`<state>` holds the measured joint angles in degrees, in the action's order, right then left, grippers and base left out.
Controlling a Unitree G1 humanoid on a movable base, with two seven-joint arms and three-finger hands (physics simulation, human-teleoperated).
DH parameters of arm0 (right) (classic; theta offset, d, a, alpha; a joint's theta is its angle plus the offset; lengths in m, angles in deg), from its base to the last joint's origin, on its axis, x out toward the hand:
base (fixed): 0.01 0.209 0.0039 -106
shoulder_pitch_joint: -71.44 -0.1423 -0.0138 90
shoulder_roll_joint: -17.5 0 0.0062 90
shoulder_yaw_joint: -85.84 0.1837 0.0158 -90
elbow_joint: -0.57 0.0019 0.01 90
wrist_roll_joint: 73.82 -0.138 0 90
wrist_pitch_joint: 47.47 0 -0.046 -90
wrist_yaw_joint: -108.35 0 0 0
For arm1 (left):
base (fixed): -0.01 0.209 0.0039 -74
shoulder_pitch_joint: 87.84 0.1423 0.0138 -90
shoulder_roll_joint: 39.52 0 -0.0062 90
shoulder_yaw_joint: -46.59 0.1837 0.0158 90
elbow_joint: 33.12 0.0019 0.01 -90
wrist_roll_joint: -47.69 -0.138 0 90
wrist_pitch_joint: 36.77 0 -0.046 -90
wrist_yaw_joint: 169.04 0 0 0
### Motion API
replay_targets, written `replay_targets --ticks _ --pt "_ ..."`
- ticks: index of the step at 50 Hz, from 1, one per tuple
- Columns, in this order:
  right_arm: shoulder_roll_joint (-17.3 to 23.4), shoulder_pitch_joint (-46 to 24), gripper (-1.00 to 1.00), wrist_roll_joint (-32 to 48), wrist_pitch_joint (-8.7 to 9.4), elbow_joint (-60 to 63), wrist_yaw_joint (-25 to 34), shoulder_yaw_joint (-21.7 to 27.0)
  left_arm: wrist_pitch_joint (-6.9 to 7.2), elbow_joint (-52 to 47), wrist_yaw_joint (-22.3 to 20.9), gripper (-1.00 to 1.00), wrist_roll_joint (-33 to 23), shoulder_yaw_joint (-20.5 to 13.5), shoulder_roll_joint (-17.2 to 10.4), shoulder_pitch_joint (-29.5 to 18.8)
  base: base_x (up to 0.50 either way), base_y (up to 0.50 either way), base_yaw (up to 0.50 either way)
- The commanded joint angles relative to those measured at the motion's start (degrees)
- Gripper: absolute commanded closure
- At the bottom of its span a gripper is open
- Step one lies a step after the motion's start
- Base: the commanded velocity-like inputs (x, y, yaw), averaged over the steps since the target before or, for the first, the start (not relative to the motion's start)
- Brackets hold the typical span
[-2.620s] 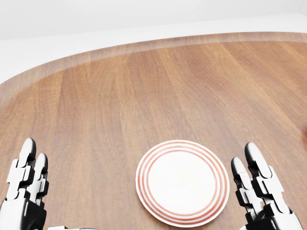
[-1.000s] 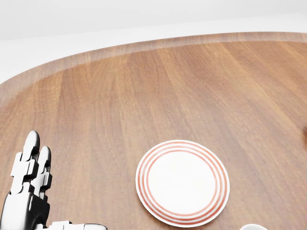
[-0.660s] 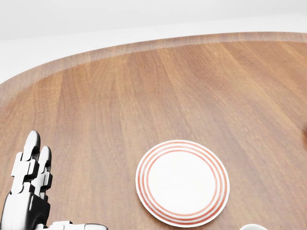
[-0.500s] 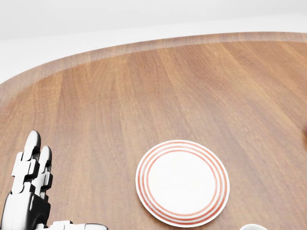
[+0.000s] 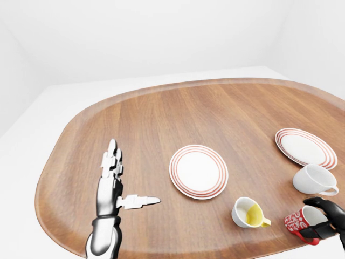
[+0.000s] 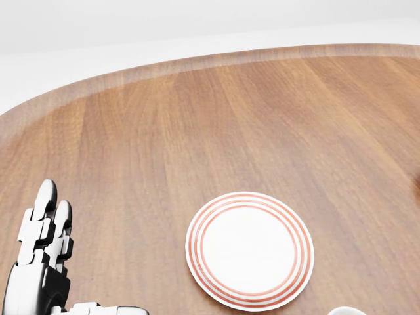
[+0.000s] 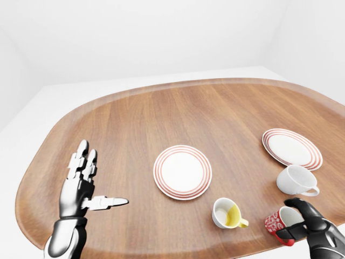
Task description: Put the red mug on the left plate.
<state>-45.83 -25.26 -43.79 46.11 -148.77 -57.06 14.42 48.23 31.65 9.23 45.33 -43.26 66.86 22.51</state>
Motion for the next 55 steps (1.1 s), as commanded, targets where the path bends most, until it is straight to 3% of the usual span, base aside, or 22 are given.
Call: replay_targets --ticks 1,6,9,17,24,29,37,38,40,41,43,49,55 --pt "0.04 -0.63 1.0 -1.7 -0.34 -3.99 -3.21 -3.37 0.0 -0.11 0.02 -1.0 0.06 0.01 -0.04 0.0 0.0 0.0 0.0" --pt "0.4 -0.24 1.0 -2.12 0.05 -3.76 -2.68 -3.2 0.0 -0.23 0.02 -1.0 -0.06 0.06 -0.04 0.02 0.0 0.0 0.0" --pt "0.52 0.97 1.0 -2.07 1.43 -1.07 -2.04 -2.51 0.0 -0.33 -0.02 -1.0 0.05 -0.03 -0.04 0.2 0.0 0.0 0.0" --pt "0.05 2.18 1.0 1.65 1.43 5.5 -1.06 -0.61 0.0 -0.39 -0.01 -1.0 -0.03 0.01 0.0 0.12 0.0 0.0 0.0" --pt "-2.77 3.18 1.0 12.99 1.43 27.62 8.99 2.96 0.0 -0.08 -0.07 -1.0 0.09 -0.13 -0.02 0.0 0.0 0.0 0.0" --pt "-3.26 -3.64 1.0 22.46 1.43 34.45 16.51 2.27 0.0 -0.03 -0.09 -1.0 0.2 -0.21 0.01 0.12 0.0 0.0 0.0" --pt "-4.24 -13.07 1.0 31.64 1.43 36.39 20.1 -1.09 0.0 0.27 -0.26 -1.0 0.33 -0.42 0.07 -0.07 0.0 0.0 0.0" --pt "-4.55 -17.76 1.0 33.89 1.43 34.84 19.4 -3.8 0.0 0.27 -0.29 -1.0 0.46 -0.55 0.07 -0.07 0.0 0.0 0.0" --pt "-4.77 -18.22 1.0 34.38 1.43 34.5 19.35 -3.66 0.0 0.27 -0.31 -1.0 0.46 -0.57 0.08 -0.07 0.0 0.0 0.0" --pt "-5.89 -25.14 1.0 36.64 1.43 31.18 17.32 -7.26 0.0 0.5 -0.33 -1.0 0.46 -0.65 0.06 -0.29 0.0 0.0 0.0" --pt "-7.23 -30.47 1.0 38.29 1.43 27.01 14.95 -9.3 0.0 0.59 -0.44 -1.0 0.62 -0.83 0.07 -0.26 0.0 0.0 0.0" --pt "-14.13 -49.76 1.0 40.39 1.43 4.92 0.81 -15.82 0.0 0.95 -0.68 -1.0 0.99 -1.32 0.18 -0.08 0.0 0.0 0.0" --pt "-21.36 -58.54 1.0 42.33 1.43 -10.58 -7.1 -21.27 0.0 1.53 -1.19 -1.0 1.85 -2.27 0.4 0.18 0.0 0.0 0.0"
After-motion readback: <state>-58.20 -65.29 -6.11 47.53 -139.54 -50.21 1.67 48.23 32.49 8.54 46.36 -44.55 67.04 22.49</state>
